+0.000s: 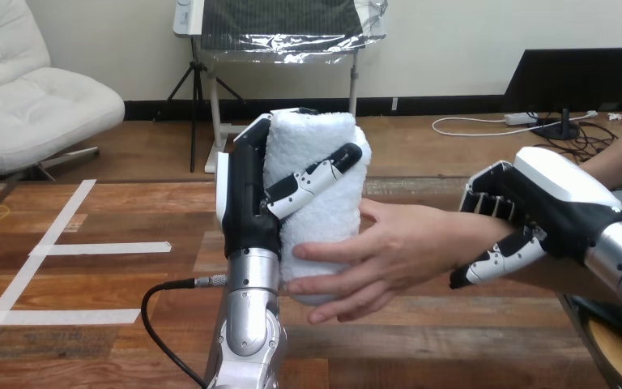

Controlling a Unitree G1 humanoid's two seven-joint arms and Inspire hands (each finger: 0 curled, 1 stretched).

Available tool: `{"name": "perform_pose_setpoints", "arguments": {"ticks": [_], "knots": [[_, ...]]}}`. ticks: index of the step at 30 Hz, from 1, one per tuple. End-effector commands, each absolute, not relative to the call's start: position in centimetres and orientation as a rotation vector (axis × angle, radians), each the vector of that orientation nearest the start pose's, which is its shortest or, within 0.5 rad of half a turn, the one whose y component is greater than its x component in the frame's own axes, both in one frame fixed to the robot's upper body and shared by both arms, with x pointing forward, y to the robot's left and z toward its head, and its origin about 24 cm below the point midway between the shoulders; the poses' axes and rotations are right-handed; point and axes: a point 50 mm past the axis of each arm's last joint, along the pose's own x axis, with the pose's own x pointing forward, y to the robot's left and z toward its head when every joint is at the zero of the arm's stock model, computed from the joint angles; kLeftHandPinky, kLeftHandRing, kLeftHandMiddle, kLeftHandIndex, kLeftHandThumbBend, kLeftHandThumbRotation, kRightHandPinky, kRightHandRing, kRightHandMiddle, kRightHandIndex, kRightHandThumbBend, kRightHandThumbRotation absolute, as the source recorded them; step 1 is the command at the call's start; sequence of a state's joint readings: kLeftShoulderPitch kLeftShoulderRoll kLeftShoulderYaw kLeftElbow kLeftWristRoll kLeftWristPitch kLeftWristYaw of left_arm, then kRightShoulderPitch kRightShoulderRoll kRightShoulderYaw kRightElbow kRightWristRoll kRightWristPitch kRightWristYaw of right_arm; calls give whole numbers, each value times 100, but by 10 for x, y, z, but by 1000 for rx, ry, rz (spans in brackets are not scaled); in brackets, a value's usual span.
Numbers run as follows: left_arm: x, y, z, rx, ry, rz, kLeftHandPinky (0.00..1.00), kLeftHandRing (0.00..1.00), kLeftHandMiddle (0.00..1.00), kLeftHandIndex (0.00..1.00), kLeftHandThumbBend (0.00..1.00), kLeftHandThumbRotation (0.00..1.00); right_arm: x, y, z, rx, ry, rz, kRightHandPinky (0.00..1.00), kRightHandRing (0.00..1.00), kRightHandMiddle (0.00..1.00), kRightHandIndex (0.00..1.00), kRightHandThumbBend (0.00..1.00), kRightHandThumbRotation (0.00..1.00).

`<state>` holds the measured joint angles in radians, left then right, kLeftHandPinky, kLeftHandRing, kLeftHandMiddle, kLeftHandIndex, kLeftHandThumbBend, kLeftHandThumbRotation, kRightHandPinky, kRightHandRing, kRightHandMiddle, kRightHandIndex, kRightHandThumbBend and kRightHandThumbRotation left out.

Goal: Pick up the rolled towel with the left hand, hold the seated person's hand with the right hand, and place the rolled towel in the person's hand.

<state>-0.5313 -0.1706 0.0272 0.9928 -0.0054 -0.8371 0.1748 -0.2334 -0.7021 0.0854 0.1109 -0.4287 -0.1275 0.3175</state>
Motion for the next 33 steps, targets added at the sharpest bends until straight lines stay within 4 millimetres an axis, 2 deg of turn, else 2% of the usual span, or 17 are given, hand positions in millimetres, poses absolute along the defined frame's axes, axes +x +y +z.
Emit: {"name": "perform_pose_setpoints", "arguments": {"ticks": [1, 19, 33], "knots": [[327, 25, 94, -325, -458, -83, 27, 31, 38, 44, 55, 0, 302, -234, 123, -1123, -68, 311, 29, 32, 37, 38, 92, 19], [323, 7, 96, -383, -422, -118, 26, 31, 38, 43, 58, 0, 302, -233, 123, -1117, -70, 308, 29, 33, 38, 39, 91, 20], [316, -3, 88, -431, -369, -165, 27, 31, 38, 43, 59, 0, 302, -233, 123, -1116, -67, 301, 29, 33, 38, 39, 90, 21]]}}
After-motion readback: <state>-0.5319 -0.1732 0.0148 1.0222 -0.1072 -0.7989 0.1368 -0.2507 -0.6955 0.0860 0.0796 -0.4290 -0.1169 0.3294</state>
